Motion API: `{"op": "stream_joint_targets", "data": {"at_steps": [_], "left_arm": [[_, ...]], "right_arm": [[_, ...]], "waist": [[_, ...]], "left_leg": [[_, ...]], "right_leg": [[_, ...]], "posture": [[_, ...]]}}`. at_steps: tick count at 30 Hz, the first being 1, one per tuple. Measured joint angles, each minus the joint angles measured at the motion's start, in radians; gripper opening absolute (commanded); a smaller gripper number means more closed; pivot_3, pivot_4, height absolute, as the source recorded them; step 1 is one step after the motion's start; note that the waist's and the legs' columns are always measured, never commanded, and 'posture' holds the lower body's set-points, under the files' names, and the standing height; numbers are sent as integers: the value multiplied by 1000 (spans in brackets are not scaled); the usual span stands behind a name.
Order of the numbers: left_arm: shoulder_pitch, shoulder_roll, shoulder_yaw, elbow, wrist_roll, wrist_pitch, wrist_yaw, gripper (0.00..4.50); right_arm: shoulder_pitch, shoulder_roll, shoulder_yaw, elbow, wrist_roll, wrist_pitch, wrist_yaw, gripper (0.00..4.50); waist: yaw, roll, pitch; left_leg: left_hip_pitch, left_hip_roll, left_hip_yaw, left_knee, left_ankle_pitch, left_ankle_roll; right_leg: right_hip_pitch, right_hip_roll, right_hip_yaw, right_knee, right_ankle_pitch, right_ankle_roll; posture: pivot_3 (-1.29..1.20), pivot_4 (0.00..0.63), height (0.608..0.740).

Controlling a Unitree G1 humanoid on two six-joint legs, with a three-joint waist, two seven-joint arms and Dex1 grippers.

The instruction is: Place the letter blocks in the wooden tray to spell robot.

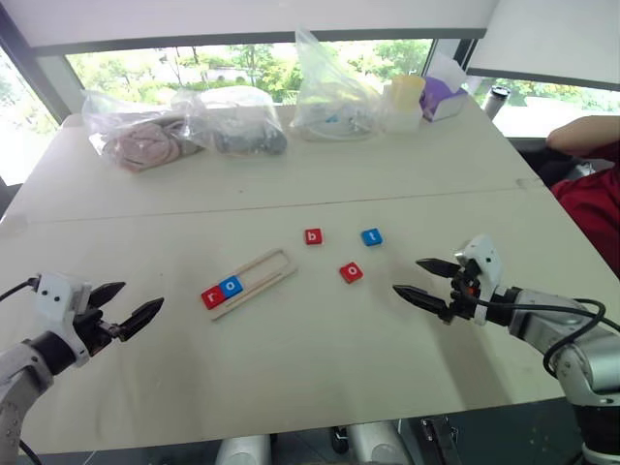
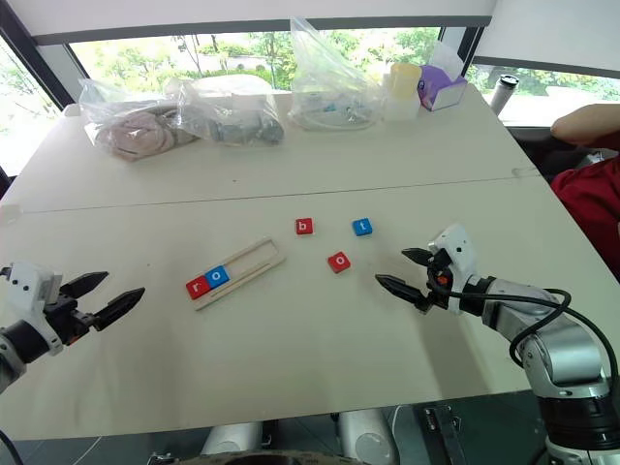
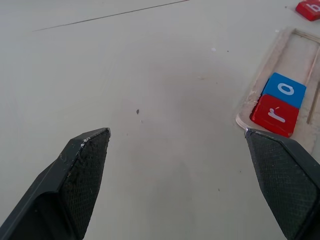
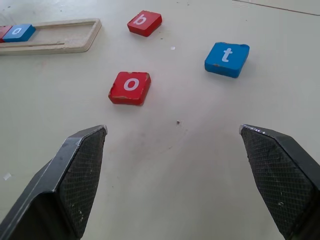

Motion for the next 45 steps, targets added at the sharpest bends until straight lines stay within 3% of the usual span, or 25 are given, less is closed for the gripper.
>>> {"op": "stream_joint_targets", "data": {"at_steps": [4,12,24,34,43,45], "left_arm": [[8,12,-23,-6,25,-3,-11,4500],[-76,86,-226,-92,91,-5,-82,4500],[-277,91,-453,93,285,-192,-124,4500],[-261,95,-500,132,312,-270,-167,4500],[-249,98,-492,120,295,-233,-165,4500],[-250,97,-492,120,291,-220,-166,3966]], "right_arm": [[-7,0,3,2,0,2,0,4379],[-52,-1,76,-79,2,55,4,4379],[-12,48,163,-262,15,120,-78,4379],[20,-43,192,-377,103,225,-24,4379],[31,-55,209,-333,53,153,5,4379],[35,-55,216,-331,50,145,10,4445]], "waist": [[3,0,0],[4,0,0],[5,1,-1],[21,6,-5],[23,6,-6],[24,6,-6]], "left_leg": [[0,0,1,1,0,0],[-2,0,3,0,0,0],[-4,0,3,3,0,0],[-1,0,4,6,0,1],[-1,0,3,6,0,1],[-1,0,3,6,0,1]], "right_leg": [[0,0,1,0,0,0],[-2,1,3,0,0,0],[-4,1,3,2,1,0],[-1,0,4,2,0,1],[0,1,3,2,0,1],[0,1,3,2,0,1]], "posture": [[0,150,740],[0,150,740],[0,150,740],[0,150,740],[0,150,740],[0,150,740]]}}
